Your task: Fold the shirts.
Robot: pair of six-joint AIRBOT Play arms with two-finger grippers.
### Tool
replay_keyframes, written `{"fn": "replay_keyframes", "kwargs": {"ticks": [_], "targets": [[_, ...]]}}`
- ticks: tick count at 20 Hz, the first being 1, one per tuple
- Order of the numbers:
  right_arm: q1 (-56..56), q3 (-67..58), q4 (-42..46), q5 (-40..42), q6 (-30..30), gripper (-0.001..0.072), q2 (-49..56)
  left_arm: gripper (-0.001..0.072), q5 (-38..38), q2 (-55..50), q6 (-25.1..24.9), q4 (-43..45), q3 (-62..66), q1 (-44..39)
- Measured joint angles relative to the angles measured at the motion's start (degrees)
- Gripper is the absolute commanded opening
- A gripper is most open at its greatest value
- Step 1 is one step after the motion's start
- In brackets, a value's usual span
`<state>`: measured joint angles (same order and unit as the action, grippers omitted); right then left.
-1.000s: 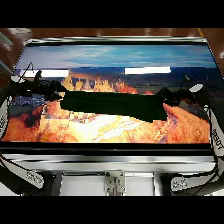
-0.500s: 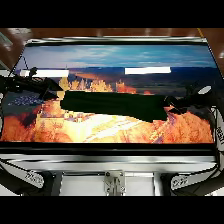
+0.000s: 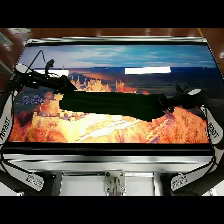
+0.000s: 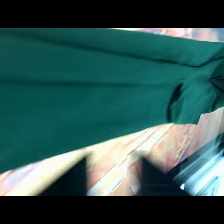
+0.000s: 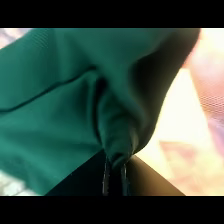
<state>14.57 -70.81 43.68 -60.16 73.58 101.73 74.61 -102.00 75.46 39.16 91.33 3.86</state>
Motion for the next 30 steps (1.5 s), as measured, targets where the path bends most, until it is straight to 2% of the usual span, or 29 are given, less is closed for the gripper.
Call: {"fn": "replay_keyframes", "kwargs": {"ticks": [2,3,4,7,13,17,20,24,26,30], "targets": [[0.26,-0.02,-0.55,-1.46,-1.29,0.0065,-3.67,0.009,-3.1,-0.11,-1.22,-1.38,0.0,-4.24],[0.55,-0.02,-0.57,-2.49,-1.66,0.0065,-5.88,0.0047,-4.98,-0.35,-1.77,-1.7,0.0,-6.91],[0.85,-0.07,-0.9,-3.87,-1.81,0.0065,-8.59,0.0035,-7.08,-0.7,-2.21,-2.12,0.0,-9.64],[1.14,-0.07,-0.94,-9.57,-1.01,0.0065,-16.48,0.0036,-14.73,-3.1,-2.84,-3.21,0.02,-19.3],[1.25,-0.04,0.26,-18.8,5.31,0.0065,-30.16,0.0035,-25.33,-10.4,-3.26,-11.17,0.0,-36.06],[1.27,-0.04,2.14,-20.65,9.97,0.0064,-36.44,0.0035,-30.34,-14.1,-3.26,-18.18,0.0,-41.33],[1.22,-0.04,2.71,-21.2,12.07,0.0064,-38.47,0.0032,-32.09,-14.53,-4.59,-23.02,0.46,-39.23],[-4.2,-0.04,3.1,-16.35,14.32,0.0064,-37.94,0.0032,-32.63,-9.99,-6.38,-21.16,0.74,-29.44],[-10.45,-0.04,3.15,-10.51,14.75,0.0064,-35.5,0.0032,-31.95,-5.31,-6.75,-19.1,0.76,-22.45],[-26.34,-0.04,-2.08,7.23,15.19,0.0064,-25.42,0.0033,-27.69,5.77,-7.13,-16.83,0.81,-8.57]]}}
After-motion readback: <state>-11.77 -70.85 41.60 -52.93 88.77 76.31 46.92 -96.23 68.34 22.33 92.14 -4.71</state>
